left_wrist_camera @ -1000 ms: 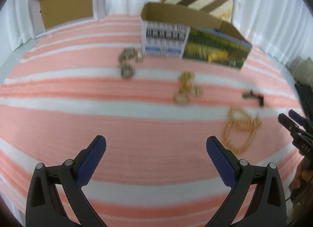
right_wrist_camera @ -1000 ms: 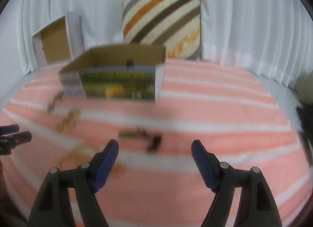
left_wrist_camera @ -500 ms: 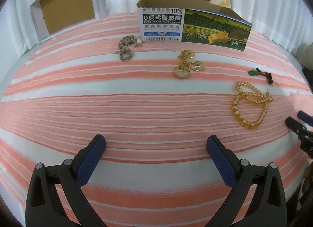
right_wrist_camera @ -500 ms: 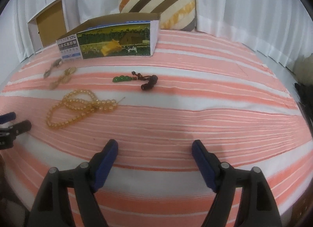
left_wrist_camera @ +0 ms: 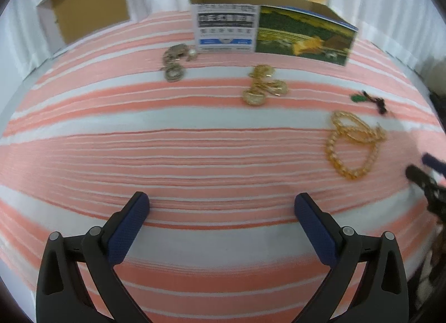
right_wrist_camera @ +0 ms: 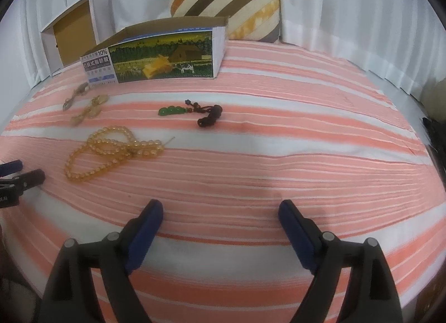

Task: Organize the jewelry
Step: 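Move left tool to the amber bead necklace while right tool approaches the green jade pendant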

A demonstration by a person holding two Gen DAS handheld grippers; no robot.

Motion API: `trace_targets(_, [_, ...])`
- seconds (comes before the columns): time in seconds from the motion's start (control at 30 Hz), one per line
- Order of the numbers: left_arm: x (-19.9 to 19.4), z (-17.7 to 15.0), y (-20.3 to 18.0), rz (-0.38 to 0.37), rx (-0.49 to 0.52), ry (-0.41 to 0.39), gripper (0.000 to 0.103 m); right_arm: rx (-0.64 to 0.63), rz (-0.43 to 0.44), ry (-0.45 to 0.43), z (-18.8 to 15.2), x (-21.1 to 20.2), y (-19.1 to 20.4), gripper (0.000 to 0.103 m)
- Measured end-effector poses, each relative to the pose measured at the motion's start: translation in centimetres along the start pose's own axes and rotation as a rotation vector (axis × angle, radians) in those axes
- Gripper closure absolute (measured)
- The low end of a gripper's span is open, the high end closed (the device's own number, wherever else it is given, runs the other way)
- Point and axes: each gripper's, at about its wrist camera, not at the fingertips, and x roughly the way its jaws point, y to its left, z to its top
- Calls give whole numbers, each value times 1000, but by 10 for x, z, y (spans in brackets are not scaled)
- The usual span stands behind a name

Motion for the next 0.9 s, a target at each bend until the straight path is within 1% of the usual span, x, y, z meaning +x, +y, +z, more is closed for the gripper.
trace_targets(0.13, [-2, -4, -11, -47, 47, -13, 0, -12, 14, -17, -3, -1, -3, 16])
trace_targets(0.33, [0, 0, -63, -115, 168, -6, 0, -14, 12, -33, -4, -1, -2, 16])
trace_targets(0.4, [6, 9, -76, -114, 177, 9, 0, -18, 17, -32, -3, -1, -3, 16])
trace_targets(0.57, [30, 44, -114, -117, 199, 72, 0, -21, 27, -31, -4, -3, -5, 16])
trace_targets(0.6, [36, 52, -122, -127, 199, 86, 0, -22, 28, -31, -4, -3, -5, 16])
trace_targets(0.73, [48, 68, -140, -132, 205, 78, 0, -26, 33, -36, -6, -4, -7, 16])
trace_targets(0.9, [48, 65, -143, -152, 225, 34, 1, -26, 33, -45, -7, -5, -7, 16])
